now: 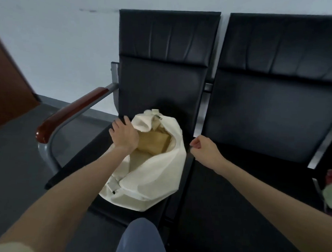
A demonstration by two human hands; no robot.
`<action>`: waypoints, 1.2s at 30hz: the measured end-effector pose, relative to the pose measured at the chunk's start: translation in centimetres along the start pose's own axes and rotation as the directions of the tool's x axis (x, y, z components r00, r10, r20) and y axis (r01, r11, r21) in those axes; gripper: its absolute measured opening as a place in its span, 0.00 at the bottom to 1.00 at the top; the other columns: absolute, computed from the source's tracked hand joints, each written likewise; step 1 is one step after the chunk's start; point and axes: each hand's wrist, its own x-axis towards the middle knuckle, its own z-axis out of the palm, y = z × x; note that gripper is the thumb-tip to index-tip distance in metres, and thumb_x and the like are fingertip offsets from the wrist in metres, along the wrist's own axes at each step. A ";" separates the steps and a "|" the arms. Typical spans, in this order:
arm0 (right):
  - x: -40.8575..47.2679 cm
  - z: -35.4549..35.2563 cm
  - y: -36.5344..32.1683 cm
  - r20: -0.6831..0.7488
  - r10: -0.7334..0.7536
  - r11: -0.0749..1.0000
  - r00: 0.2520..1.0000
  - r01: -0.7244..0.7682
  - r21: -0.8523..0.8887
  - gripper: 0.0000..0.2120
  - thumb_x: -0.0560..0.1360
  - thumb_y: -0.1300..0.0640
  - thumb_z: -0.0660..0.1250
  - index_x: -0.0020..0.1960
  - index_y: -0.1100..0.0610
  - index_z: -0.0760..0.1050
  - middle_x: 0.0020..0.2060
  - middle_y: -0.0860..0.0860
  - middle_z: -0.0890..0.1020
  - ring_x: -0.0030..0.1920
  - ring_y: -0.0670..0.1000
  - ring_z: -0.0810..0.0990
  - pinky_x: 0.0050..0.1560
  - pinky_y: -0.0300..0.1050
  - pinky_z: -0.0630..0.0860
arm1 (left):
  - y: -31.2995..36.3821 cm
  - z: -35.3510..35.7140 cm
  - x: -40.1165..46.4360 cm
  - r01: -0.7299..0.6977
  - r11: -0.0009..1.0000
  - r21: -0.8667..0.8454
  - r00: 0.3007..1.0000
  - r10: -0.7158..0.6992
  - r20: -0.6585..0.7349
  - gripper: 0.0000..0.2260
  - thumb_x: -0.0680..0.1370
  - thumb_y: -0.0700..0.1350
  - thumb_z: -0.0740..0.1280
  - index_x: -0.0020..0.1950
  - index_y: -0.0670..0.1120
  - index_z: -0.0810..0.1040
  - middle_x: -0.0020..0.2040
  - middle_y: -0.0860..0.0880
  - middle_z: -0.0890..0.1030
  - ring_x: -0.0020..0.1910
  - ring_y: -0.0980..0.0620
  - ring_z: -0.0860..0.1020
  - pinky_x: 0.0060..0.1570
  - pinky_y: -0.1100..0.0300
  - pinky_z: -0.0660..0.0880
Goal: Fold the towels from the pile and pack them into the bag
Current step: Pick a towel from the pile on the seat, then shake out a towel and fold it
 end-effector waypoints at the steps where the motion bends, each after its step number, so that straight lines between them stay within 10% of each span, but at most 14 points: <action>1: -0.8 -1.2 0.9 -0.010 0.007 1.000 1.000 -0.007 -0.016 0.09 0.75 0.64 0.62 0.55 0.60 0.73 0.46 0.52 0.76 0.50 0.52 0.77 0.52 0.48 0.77 | 1.0 -0.2 -1.4 -0.066 0.998 -0.010 0.998 0.066 -0.024 0.25 0.80 0.47 0.60 0.75 0.41 0.59 0.68 0.36 0.66 0.67 0.37 0.66 0.63 0.46 0.66; 9: -7.5 -11.4 11.7 -0.123 0.169 0.983 0.978 -0.177 -0.052 0.08 0.76 0.64 0.63 0.55 0.58 0.71 0.47 0.52 0.75 0.45 0.50 0.76 0.42 0.43 0.76 | 11.1 -0.2 -11.4 -0.517 0.813 -0.267 0.834 0.549 0.055 0.16 0.78 0.44 0.63 0.65 0.41 0.70 0.61 0.41 0.73 0.60 0.42 0.71 0.58 0.52 0.69; 23: -19.9 -22.9 29.2 -0.479 0.342 0.902 0.808 -0.425 -0.072 0.13 0.75 0.64 0.64 0.59 0.66 0.72 0.53 0.61 0.77 0.56 0.61 0.75 0.55 0.47 0.69 | 32.2 1.6 -22.0 -0.706 0.540 -0.459 0.511 0.836 0.197 0.20 0.80 0.45 0.64 0.71 0.45 0.66 0.67 0.46 0.71 0.65 0.50 0.71 0.62 0.57 0.70; 32: -21.7 -30.9 36.6 -0.797 0.347 0.828 0.494 -0.561 0.012 0.33 0.72 0.63 0.66 0.75 0.60 0.58 0.75 0.66 0.52 0.76 0.63 0.48 0.74 0.57 0.48 | 46.9 5.2 -29.1 -0.753 0.361 -0.551 0.236 0.929 0.286 0.22 0.79 0.47 0.66 0.72 0.46 0.67 0.68 0.46 0.70 0.65 0.47 0.71 0.63 0.52 0.70; 36: -21.6 -34.5 38.7 -0.828 0.458 0.835 0.323 -0.477 0.276 0.33 0.76 0.63 0.62 0.77 0.53 0.53 0.76 0.62 0.46 0.75 0.65 0.48 0.73 0.59 0.54 | 51.7 7.3 -33.3 -0.723 0.304 -0.620 0.114 0.938 0.328 0.26 0.77 0.49 0.67 0.74 0.46 0.65 0.69 0.46 0.69 0.64 0.47 0.72 0.61 0.55 0.70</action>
